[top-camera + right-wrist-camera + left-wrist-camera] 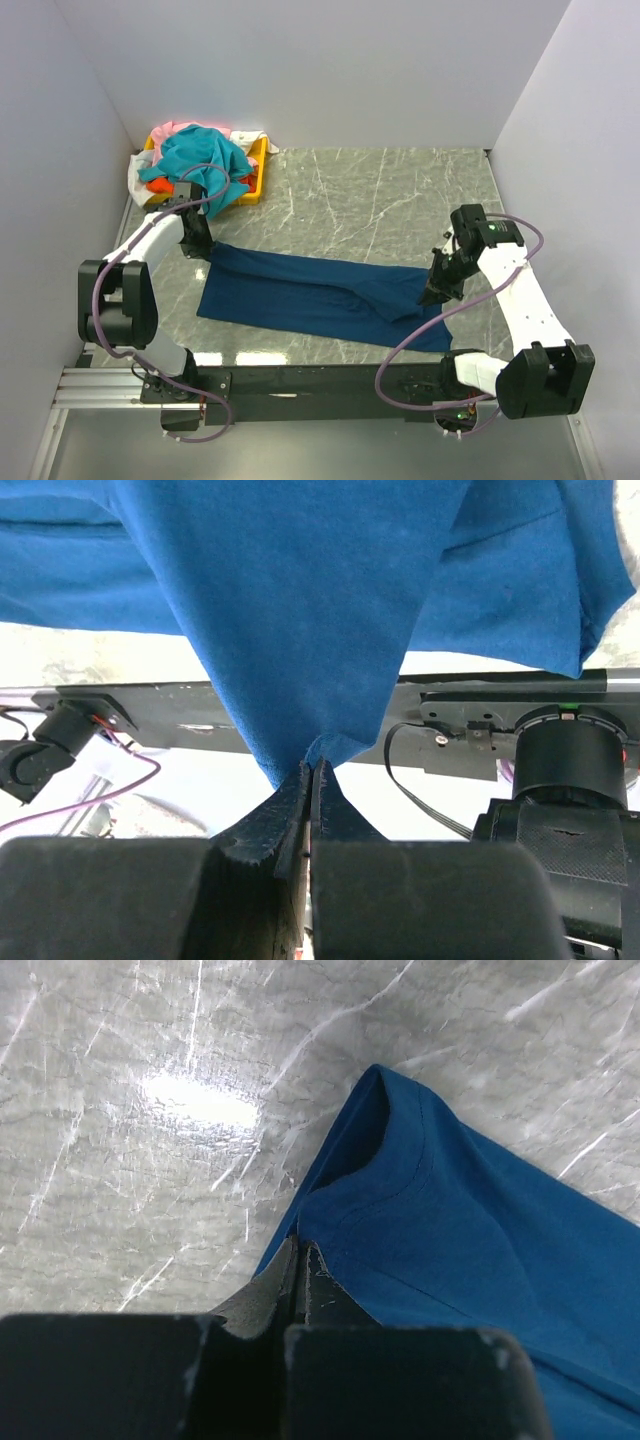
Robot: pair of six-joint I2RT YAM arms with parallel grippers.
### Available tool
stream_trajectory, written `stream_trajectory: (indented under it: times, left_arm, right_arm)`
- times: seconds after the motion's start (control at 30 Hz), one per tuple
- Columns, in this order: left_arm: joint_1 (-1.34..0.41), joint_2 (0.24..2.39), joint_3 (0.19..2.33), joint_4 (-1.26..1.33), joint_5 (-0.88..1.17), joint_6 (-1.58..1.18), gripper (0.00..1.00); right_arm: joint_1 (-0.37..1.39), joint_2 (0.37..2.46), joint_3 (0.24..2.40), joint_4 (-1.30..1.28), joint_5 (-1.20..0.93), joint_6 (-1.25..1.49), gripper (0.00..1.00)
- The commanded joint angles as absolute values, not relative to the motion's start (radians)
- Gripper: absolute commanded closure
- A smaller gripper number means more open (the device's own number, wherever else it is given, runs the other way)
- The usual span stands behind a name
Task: Fold and stack the t-shirts
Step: Fold the tshirt
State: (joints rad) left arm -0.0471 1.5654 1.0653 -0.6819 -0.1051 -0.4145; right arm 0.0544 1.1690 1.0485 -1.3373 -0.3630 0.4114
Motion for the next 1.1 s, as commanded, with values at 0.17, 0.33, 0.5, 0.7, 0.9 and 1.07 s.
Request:
stream_trajectory:
  times: [0.17, 0.33, 0.5, 0.7, 0.9, 1.07]
  left_arm:
    - [-0.040, 1.537, 1.071, -0.690, -0.144, -0.449, 0.91]
    - [-0.040, 1.548, 1.106, -0.690, -0.132, -0.460, 0.41]
    - [-0.058, 1.539, 1.166, -0.690, -0.141, -0.468, 0.33]
    - [-0.095, 1.532, 1.178, -0.651, -0.089, -0.495, 0.32]
    - [-0.113, 1.534, 1.160, -0.611, -0.008, -0.532, 0.31]
    - [-0.155, 1.545, 1.160, -0.575, 0.021, -0.549, 0.31]
  right_arm:
    - [0.063, 1.144, 0.993, -1.289, -0.276, 0.451, 1.00]
    - [0.083, 1.180, 0.968, -1.230, -0.143, 0.506, 0.69]
    - [0.205, 1.186, 1.106, -1.250, 0.041, 0.551, 0.55]
    - [0.360, 1.166, 1.102, -1.053, -0.155, 0.509, 0.59]
    - [0.489, 1.249, 0.991, -0.902, -0.290, 0.457, 0.61]
    - [0.600, 1.377, 1.006, -0.868, -0.319, 0.396, 0.61]
